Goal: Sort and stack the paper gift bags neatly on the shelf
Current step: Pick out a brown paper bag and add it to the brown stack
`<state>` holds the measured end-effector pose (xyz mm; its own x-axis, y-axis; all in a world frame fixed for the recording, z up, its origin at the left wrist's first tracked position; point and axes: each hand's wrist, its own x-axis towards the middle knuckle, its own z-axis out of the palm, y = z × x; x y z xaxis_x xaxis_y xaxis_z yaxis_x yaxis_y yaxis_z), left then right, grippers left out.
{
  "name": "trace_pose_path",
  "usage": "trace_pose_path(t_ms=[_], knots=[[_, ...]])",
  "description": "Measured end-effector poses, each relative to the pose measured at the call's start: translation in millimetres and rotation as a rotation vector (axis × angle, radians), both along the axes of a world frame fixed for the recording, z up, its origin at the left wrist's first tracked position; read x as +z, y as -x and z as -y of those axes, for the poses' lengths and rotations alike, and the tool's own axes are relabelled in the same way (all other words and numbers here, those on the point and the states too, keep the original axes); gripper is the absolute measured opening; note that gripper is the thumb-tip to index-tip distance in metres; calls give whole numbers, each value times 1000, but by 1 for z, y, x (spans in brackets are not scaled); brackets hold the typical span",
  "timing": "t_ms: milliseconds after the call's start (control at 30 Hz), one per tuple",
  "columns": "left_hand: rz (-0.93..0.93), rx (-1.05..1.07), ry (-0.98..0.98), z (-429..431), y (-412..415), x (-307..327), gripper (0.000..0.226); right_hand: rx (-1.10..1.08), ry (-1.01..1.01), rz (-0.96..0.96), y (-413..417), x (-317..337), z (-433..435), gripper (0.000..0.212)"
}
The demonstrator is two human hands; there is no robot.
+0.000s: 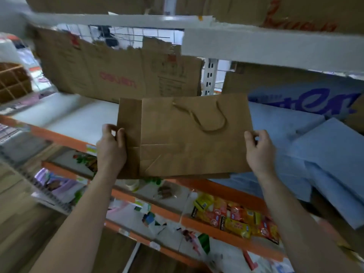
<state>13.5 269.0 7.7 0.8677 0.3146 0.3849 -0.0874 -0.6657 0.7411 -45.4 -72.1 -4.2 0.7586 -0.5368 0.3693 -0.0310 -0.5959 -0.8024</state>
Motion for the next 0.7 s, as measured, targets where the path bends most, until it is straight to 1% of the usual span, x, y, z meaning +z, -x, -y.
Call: trace_pose_path(t_ms=[167,367,467,567,633,700], knots=[[4,-14,-20,-78,-18,-3,23,-6,-53,2,-24,-15,-81,29],[7,-19,-4,-144,-59,-2,24,-27,-43,-6,-58,-6,-149,20],[0,2,25,-171,-91,-3,26,-28,-28,-16,-93,-3,-178,18],[11,12,3,-201,-131,-5,25,1,-49,1,-137,-5,-204,19],[10,29,-1,-222,-158,-5,24,26,-25,7,-167,-2,-220,21],[-18,59,-22,-243,-184,-3,26,53,-20,-14,-194,-1,-235,18]])
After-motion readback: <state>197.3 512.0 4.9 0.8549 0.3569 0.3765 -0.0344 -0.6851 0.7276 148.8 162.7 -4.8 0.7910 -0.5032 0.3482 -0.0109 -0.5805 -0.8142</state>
